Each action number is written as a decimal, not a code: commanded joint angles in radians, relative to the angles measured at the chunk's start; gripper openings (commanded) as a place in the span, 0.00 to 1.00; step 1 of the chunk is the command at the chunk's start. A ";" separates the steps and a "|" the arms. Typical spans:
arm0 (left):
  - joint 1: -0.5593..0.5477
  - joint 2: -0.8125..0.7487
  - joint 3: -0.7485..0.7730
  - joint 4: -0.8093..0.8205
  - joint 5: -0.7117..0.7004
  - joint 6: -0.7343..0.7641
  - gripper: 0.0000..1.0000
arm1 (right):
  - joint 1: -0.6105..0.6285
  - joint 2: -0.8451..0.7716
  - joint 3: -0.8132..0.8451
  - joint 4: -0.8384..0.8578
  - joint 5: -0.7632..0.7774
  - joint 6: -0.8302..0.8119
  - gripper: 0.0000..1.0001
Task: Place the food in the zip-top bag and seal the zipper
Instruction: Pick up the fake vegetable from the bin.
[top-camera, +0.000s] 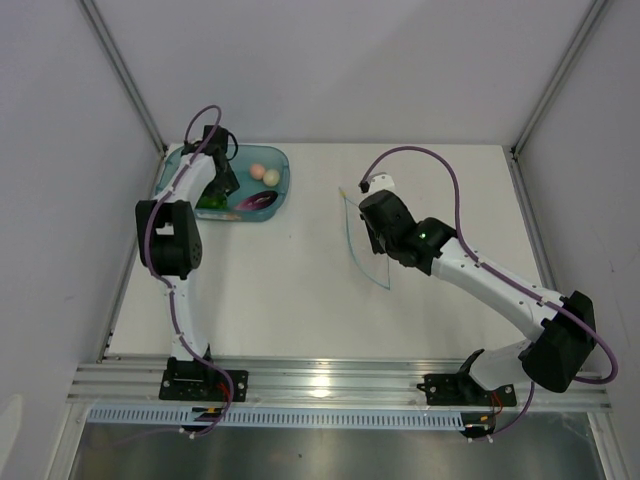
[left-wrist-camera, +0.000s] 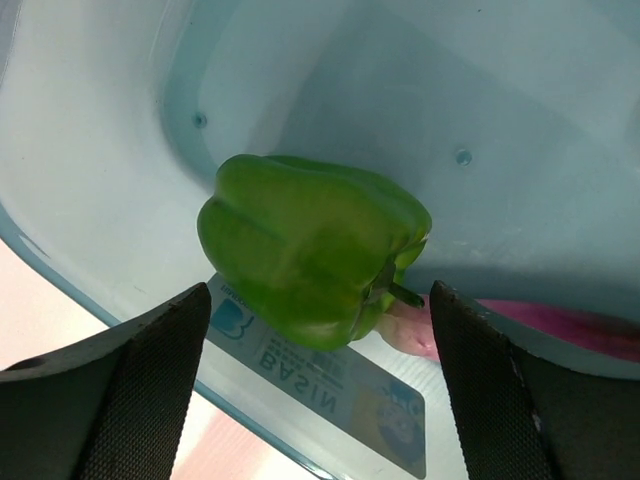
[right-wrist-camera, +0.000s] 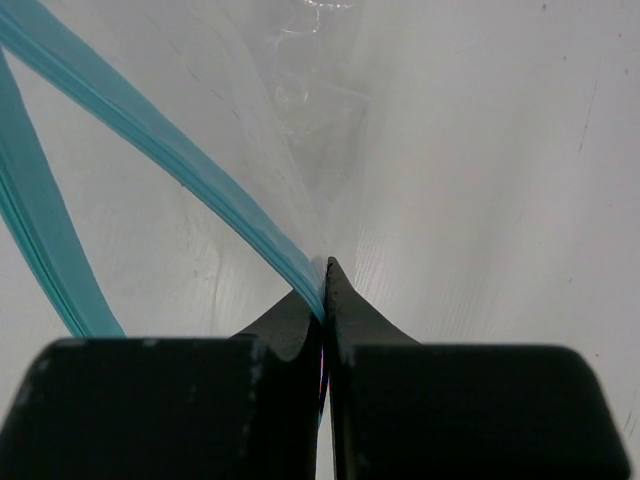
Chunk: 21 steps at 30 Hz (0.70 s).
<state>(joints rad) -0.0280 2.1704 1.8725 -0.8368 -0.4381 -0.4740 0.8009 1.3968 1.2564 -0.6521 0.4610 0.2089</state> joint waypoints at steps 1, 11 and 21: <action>0.016 -0.003 -0.006 0.021 0.013 0.020 0.90 | -0.005 -0.013 -0.009 0.031 -0.004 0.007 0.00; 0.020 -0.033 -0.096 0.088 0.061 0.023 0.58 | -0.005 -0.018 -0.015 0.029 0.002 0.007 0.00; 0.020 -0.093 -0.170 0.140 0.087 0.017 0.30 | -0.005 -0.025 -0.017 0.028 0.007 0.009 0.00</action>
<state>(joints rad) -0.0177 2.1601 1.7153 -0.7235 -0.3698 -0.4614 0.7998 1.3968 1.2407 -0.6453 0.4614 0.2089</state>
